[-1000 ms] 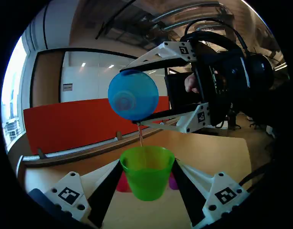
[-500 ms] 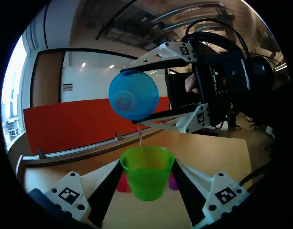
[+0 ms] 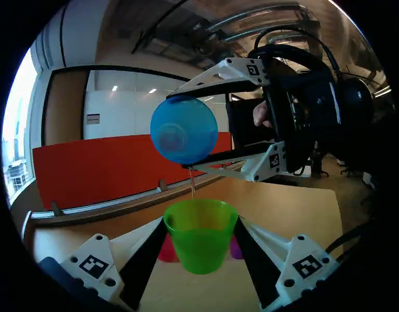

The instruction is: Pour water

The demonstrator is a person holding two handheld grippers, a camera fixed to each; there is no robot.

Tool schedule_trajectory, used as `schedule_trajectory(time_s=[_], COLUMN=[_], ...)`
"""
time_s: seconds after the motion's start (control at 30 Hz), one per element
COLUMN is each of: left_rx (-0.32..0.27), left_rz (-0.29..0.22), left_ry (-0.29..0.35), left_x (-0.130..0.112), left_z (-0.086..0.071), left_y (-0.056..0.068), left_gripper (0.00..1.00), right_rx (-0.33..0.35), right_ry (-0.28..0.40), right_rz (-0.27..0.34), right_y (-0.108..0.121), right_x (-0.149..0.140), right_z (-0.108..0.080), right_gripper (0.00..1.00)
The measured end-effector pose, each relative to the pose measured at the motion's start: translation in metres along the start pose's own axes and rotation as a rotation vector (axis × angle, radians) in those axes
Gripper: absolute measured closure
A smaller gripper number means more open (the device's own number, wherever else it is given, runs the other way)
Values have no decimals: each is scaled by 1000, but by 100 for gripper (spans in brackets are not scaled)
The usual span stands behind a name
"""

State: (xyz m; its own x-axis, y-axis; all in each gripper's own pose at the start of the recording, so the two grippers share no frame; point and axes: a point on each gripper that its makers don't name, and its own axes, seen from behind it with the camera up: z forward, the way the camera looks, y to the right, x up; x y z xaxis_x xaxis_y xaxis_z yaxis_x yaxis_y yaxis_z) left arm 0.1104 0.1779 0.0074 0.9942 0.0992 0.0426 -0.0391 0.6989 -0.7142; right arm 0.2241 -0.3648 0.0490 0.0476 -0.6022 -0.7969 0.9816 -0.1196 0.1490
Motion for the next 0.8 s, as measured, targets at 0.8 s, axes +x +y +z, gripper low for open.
schedule_trajectory(time_s=[0.8], left_rx=[-1], left_rz=[4], left_ry=[6], left_x=[5], left_z=[-1], left_y=[1], left_gripper=[13], right_rx=[-2], right_ry=[-3], right_rz=[-34], right_y=[-4], right_x=[-2], right_z=[-2], right_gripper=[7])
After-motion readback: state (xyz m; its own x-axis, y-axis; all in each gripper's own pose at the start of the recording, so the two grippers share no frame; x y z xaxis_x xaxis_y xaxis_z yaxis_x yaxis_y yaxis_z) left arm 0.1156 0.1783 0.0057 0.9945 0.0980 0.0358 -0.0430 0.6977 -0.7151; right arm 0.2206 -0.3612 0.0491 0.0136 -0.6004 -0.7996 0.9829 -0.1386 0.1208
